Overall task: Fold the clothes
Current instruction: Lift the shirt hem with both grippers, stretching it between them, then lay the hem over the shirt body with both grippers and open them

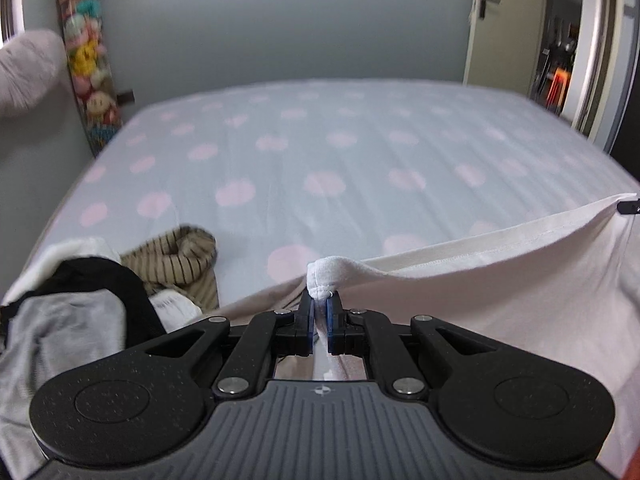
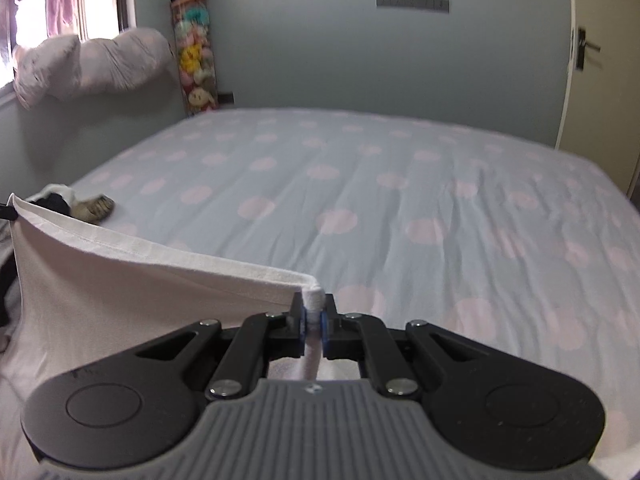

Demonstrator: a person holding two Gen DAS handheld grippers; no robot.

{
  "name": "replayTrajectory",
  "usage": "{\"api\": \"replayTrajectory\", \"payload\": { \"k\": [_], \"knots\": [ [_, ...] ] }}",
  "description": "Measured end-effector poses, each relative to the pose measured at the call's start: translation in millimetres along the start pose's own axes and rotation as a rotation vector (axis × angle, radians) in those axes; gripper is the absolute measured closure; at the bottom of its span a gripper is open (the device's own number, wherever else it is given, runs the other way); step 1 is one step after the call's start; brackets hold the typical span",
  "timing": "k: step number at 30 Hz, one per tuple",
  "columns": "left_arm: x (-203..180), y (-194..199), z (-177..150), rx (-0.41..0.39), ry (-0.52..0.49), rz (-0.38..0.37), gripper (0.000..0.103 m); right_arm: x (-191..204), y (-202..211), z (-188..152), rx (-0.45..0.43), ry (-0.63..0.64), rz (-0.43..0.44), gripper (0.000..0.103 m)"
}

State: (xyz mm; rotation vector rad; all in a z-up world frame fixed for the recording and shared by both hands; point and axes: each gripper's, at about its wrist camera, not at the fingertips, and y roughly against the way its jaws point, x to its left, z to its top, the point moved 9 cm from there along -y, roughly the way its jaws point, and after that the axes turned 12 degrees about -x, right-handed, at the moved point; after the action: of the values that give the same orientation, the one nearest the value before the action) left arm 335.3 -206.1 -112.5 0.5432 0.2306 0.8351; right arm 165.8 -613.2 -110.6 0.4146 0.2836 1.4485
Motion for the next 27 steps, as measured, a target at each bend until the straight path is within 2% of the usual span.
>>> {"api": "replayTrajectory", "payload": {
  "k": [7,12,15,16,18,21,22,25,27],
  "knots": [
    [14.4,-69.8,-28.7,0.062,0.028,0.003,0.099,-15.6,-79.2,-38.4,0.087,-0.016,-0.011,0.095],
    [20.2,-97.4,-53.9,0.105,0.054,0.013,0.099,-23.0,-112.6,-59.1,0.130,-0.028,-0.017,0.094],
    [23.7,-99.8,-60.0,0.112,0.084,0.026,0.094,-25.2,-122.6,-68.4,0.156,-0.040,-0.028,0.094],
    [25.0,-97.4,-59.4,0.108,0.091,0.037,0.090,-26.2,-124.8,-70.9,0.166,-0.045,-0.035,0.090],
    [27.5,-92.5,-58.2,0.100,0.104,0.060,0.081,-31.7,-122.8,-71.6,0.170,-0.076,-0.062,0.064],
    [31.2,-78.8,-53.6,0.070,0.136,0.102,0.065,-40.7,-111.5,-68.9,0.162,-0.132,-0.098,0.062],
    [31.5,-69.7,-50.5,0.055,0.155,0.113,0.057,-43.4,-105.9,-67.3,0.158,-0.152,-0.108,0.062],
    [26.7,-44.6,-45.6,0.033,0.194,0.128,0.056,-44.5,-82.3,-64.5,0.145,-0.209,-0.113,0.056],
    [19.9,-30.7,-47.3,0.037,0.221,0.129,0.056,-41.0,-66.1,-64.8,0.142,-0.246,-0.109,0.049]
  ]
}}
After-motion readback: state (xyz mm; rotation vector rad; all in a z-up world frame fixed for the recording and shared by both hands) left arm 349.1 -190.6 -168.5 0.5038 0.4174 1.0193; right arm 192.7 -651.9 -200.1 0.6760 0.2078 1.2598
